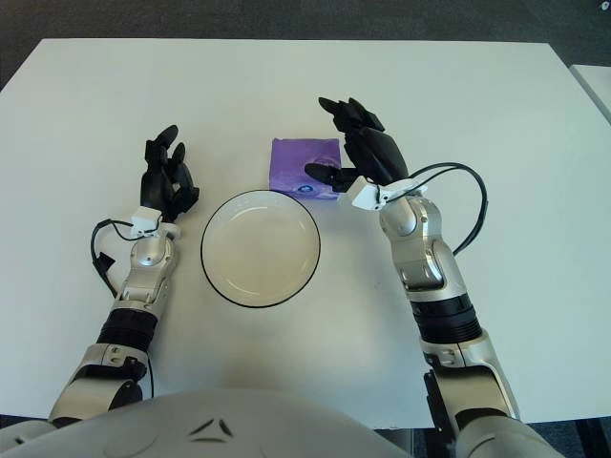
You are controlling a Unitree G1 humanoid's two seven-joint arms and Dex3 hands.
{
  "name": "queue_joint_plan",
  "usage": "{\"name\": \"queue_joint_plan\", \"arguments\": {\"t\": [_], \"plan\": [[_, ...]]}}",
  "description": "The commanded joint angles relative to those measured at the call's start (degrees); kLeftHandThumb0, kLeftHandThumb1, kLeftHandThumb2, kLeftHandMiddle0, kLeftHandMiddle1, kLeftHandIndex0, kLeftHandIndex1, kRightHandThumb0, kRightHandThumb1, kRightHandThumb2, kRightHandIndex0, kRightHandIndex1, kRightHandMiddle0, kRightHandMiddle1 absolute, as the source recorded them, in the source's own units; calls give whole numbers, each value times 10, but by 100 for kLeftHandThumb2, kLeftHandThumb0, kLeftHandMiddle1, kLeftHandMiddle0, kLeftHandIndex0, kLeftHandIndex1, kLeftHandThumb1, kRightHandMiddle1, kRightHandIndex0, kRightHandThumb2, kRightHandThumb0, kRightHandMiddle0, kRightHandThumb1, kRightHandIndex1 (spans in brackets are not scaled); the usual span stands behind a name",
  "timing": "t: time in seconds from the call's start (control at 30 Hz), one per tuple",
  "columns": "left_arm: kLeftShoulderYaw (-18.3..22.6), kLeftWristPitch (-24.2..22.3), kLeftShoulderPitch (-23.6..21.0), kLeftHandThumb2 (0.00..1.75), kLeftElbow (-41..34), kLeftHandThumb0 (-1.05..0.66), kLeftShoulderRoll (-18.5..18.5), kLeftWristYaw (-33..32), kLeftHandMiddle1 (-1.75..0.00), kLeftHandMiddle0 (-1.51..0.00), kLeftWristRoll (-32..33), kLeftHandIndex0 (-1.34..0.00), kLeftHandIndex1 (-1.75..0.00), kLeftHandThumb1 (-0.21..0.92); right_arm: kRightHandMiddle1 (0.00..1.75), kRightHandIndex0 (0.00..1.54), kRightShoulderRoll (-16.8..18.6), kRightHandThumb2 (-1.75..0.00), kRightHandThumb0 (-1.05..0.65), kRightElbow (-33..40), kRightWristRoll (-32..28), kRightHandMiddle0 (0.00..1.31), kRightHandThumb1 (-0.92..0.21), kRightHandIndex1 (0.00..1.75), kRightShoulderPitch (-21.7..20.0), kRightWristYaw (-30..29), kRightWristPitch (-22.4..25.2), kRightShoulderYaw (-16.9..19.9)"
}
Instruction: Put the tissue paper into the plate.
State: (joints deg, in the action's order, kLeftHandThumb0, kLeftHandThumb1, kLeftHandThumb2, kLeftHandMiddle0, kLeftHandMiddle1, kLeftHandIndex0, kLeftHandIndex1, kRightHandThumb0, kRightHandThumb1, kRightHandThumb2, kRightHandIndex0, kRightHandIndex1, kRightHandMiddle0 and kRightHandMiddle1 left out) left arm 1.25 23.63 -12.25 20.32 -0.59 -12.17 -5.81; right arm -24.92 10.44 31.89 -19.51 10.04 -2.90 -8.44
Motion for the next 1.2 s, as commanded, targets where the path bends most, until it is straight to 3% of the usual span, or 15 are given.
{"name": "queue_joint_plan", "arguments": {"t": [0.0,0.43,0.87,1.17], "plan": [[-2,-32,51,79,47,-68,-6,0,0,-37,-4,0,-70,92,1,0,-17,-31,-104,5,20,0,-92,0,-8,6,-25,-14],[-3,-44,49,79,41,-70,-3,0,0,-35,-8,0,-69,92,0,0,-51,-37,-105,-31,83,0,-92,0,-26,-16,-101,-39],[-3,-56,45,79,38,-69,-3,1,-1,-36,-7,0,-70,92,0,0,-77,-50,-105,-108,136,0,-92,0,-62,-73,-194,-63],[-3,-47,42,79,44,-67,-3,2,0,-36,-6,0,-71,92,0,0,-91,-57,-105,-146,176,0,-92,0,-87,-100,-232,-81]]}}
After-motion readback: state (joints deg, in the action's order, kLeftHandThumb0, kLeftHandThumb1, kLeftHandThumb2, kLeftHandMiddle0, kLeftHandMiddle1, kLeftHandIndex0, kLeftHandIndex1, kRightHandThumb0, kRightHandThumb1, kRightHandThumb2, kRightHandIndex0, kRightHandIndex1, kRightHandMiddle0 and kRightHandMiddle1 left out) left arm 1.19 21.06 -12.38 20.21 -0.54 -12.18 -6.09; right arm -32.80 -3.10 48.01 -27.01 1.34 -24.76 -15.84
